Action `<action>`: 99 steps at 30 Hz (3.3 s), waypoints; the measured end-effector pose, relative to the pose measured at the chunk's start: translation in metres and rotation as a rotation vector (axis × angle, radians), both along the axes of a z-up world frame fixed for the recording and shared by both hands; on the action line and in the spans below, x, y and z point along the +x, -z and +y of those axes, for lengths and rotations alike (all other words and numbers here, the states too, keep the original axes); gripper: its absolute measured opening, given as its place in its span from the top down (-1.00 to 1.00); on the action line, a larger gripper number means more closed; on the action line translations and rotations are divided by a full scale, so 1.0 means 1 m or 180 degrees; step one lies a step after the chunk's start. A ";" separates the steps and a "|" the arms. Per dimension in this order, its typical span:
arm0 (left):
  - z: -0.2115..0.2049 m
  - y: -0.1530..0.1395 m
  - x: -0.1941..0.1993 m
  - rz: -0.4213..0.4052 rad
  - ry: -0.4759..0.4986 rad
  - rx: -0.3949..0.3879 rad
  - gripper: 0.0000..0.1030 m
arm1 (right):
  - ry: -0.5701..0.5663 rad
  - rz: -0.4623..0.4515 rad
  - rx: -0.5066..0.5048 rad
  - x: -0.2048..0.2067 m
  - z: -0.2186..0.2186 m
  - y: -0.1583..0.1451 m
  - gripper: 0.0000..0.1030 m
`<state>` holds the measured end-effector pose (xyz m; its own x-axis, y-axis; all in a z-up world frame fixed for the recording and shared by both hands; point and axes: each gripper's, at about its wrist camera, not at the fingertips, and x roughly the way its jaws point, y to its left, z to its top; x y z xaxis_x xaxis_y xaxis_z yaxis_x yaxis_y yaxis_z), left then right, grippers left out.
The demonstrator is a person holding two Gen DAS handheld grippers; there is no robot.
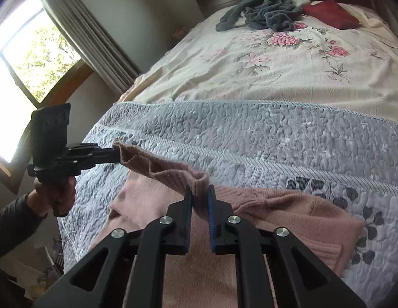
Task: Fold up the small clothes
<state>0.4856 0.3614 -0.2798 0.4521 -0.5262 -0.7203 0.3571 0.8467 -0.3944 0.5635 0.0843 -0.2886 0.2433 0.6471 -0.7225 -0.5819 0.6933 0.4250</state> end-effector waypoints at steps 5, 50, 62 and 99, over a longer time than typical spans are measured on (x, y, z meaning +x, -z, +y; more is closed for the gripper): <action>-0.006 0.031 -0.045 0.0263 0.0108 0.0107 0.92 | -0.0147 0.0106 -0.0239 -0.054 0.000 0.034 0.79; 0.001 0.151 -0.055 0.1740 -0.0826 -0.1126 0.82 | 0.0889 0.1745 0.0459 -0.048 -0.028 0.136 0.86; 0.080 0.067 -0.202 0.1445 -0.0958 -0.1344 -0.20 | 0.0846 0.1917 0.0697 -0.169 -0.139 0.073 -0.04; 0.072 0.154 -0.405 0.2724 -0.1198 -0.1289 0.82 | 0.1181 0.2776 0.0191 -0.376 -0.215 0.131 0.07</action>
